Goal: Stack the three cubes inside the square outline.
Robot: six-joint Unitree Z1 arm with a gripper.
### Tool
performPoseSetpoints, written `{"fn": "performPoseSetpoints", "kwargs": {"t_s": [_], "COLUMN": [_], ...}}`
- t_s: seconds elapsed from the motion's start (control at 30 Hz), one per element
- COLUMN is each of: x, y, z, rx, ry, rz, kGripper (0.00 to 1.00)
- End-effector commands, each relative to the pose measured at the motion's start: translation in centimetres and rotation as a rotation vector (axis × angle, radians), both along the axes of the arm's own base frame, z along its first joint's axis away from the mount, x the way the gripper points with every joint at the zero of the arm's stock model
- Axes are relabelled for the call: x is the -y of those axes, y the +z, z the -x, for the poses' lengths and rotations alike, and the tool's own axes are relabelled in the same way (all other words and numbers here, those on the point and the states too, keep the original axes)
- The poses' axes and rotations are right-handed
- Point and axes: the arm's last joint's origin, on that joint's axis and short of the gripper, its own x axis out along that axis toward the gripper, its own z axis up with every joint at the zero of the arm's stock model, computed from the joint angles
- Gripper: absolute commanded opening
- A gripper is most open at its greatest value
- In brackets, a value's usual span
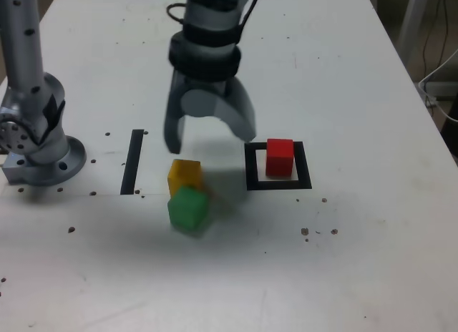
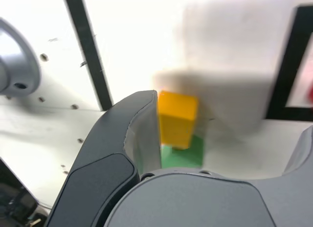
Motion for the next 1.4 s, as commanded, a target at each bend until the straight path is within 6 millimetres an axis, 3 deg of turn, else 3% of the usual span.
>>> {"fn": "performPoseSetpoints", "kwargs": {"t_s": [0.0,0.23,0.53,1.07,1.2,1.37], "x": [0.6,2.1,2.2,1.6,1.0,0.6], "y": [0.0,-1.1,-3.0,-5.9,-6.2,-6.4], "z": [0.8,2.6,3.8,2.0,1.6,1.3], "rx": [-0.011,-0.056,-0.083,-0.120,-0.129,-0.118], "ry": [-0.011,-0.044,-0.052,-0.072,-0.063,-0.055], "rz": [0.008,0.045,0.056,0.062,0.058,0.046], "kGripper": [0.99,0.97,0.95,0.90,0.84,0.65]}}
